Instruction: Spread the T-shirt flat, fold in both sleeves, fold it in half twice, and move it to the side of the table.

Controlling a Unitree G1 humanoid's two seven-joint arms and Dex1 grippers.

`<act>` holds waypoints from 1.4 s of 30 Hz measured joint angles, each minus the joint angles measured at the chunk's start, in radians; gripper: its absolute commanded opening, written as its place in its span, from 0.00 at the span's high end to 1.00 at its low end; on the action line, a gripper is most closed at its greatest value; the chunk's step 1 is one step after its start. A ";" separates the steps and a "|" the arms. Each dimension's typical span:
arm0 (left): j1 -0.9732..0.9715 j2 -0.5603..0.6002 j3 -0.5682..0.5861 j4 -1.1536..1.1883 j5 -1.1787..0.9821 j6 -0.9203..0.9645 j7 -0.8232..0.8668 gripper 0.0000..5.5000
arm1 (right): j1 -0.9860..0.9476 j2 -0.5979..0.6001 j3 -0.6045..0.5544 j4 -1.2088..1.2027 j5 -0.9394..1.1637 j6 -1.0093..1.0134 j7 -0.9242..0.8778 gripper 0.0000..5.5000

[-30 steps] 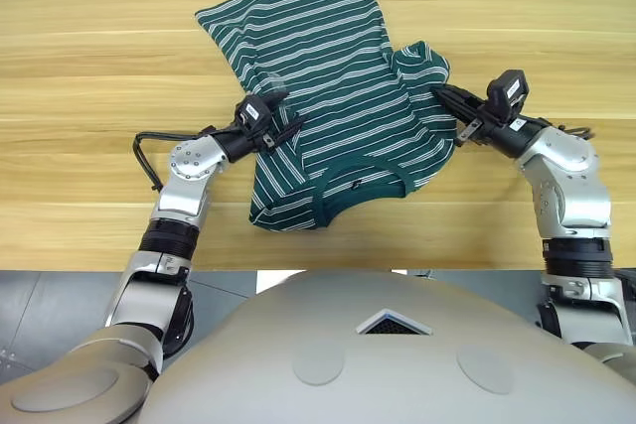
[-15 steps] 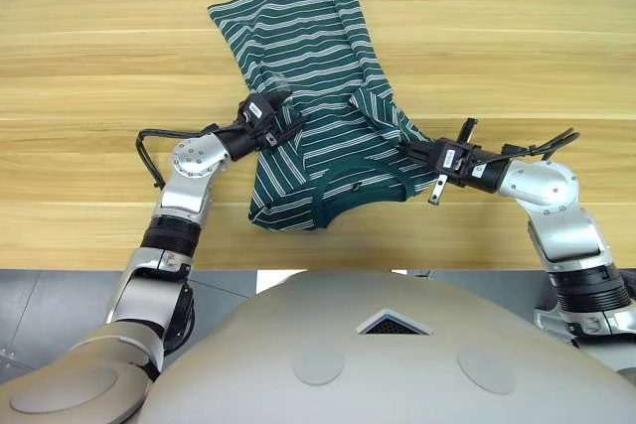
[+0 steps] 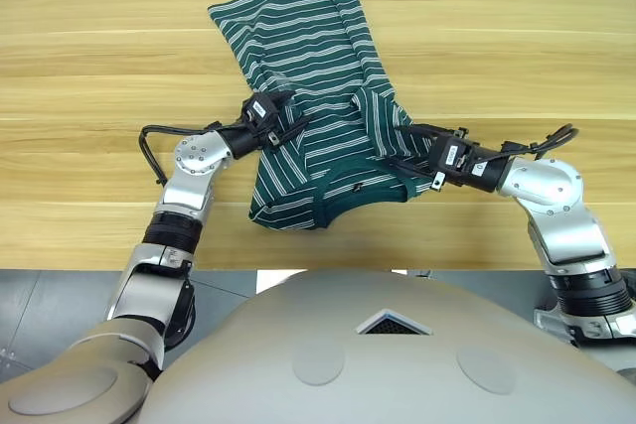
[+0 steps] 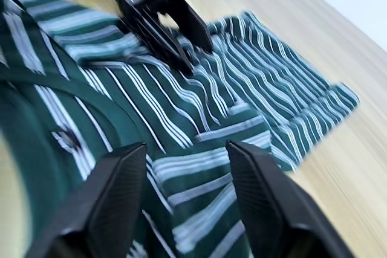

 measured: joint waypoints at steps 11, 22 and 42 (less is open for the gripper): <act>0.047 0.069 0.156 -0.296 -0.266 0.202 -0.147 0.51 | -0.094 -0.007 -0.113 0.219 0.097 -0.088 0.028 0.41; 0.069 0.055 0.332 -0.461 -0.497 0.302 -0.202 0.51 | -0.146 0.019 -0.118 0.393 0.109 -0.222 0.072 0.41; 0.659 0.359 0.542 -0.452 0.471 -0.663 -0.065 0.36 | -0.607 -0.185 0.031 1.239 -0.465 -1.219 -0.034 0.20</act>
